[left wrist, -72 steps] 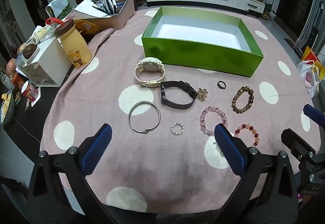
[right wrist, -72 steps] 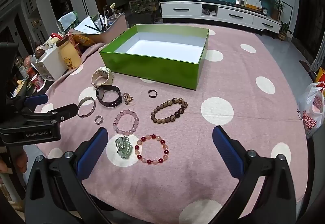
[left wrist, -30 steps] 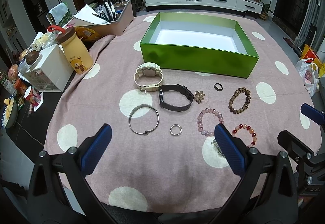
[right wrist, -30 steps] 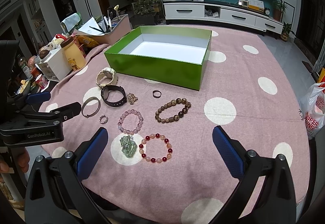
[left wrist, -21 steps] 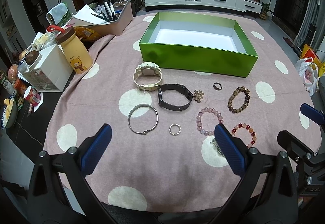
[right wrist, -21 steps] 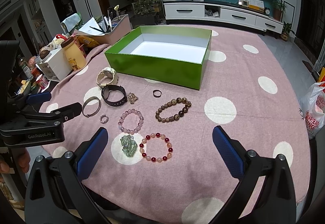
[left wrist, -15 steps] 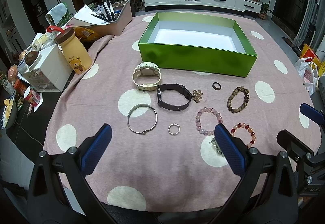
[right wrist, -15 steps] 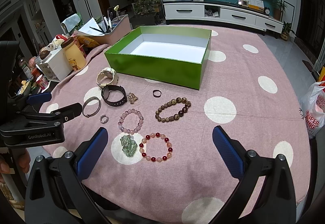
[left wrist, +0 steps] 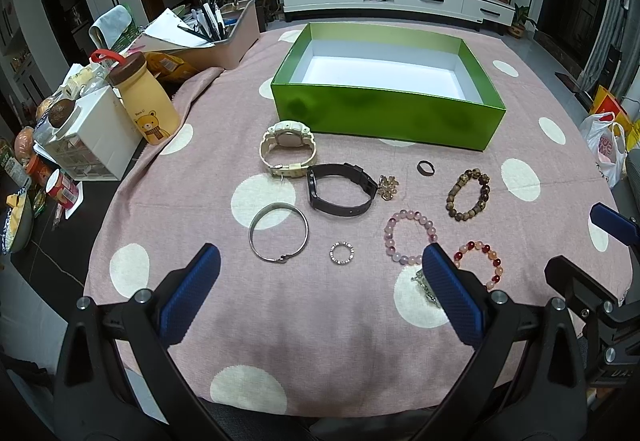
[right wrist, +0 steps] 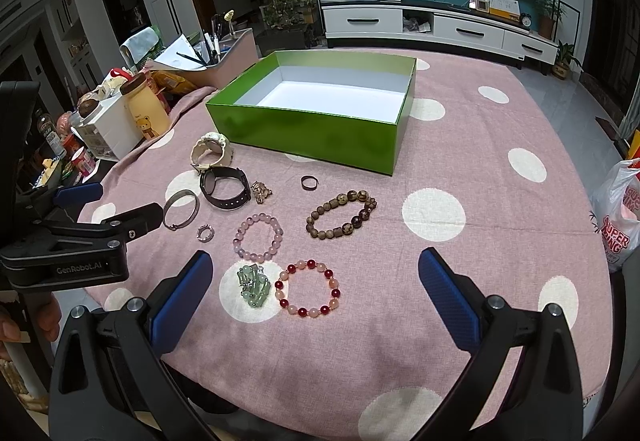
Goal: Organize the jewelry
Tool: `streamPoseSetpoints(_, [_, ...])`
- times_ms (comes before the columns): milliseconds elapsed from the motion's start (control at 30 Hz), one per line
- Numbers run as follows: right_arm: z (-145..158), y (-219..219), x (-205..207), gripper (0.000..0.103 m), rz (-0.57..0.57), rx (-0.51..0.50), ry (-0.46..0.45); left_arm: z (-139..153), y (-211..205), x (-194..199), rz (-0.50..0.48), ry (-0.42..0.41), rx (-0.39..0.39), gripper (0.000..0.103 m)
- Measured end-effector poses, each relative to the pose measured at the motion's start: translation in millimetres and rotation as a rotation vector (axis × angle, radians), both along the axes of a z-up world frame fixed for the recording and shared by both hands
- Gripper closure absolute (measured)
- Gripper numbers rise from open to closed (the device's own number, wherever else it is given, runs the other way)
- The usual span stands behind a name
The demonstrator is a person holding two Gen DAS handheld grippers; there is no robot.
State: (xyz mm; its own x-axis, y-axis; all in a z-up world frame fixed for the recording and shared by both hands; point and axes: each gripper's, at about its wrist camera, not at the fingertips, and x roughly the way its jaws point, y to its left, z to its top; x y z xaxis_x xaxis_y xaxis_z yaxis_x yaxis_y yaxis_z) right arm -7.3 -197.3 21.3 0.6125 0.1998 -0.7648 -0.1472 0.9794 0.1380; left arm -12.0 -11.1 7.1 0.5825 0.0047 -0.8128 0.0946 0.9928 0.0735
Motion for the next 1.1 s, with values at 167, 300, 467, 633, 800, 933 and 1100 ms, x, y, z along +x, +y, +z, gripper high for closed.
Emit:
streamPoseSetpoints(167, [0, 0, 0, 0.001, 0.000, 0.000, 0.001, 0, 1, 1, 0.001, 0.002, 0.000, 0.002])
streamPoseSetpoints(300, [0, 0, 0, 0.001, -0.001, 0.001, 0.001, 0, 1, 1, 0.001, 0.001, -0.001, 0.002])
streamPoseSetpoints(467, [-1, -1, 0, 0.001, -0.001, 0.001, 0.002, -1, -1, 0, -0.001, 0.003, -0.001, 0.002])
streamPoseSetpoints(633, [0, -1, 0, 0.001, -0.002, 0.003, 0.002, -2, -1, 0, -0.002, 0.005, -0.001, 0.002])
streamPoseSetpoints(800, [0, -3, -3, 0.001, -0.002, 0.001, 0.000, -5, -2, -1, -0.008, 0.012, -0.011, 0.002])
streamPoseSetpoints(933, [-1, -13, -4, 0.001, -0.007, 0.017, -0.010, -12, 3, 3, -0.017, 0.029, -0.052, 0.002])
streamPoseSetpoints(1100, [-19, -35, -3, 0.001, -0.008, 0.009, 0.005, -26, 8, 5, -0.039, 0.052, -0.091, 0.002])
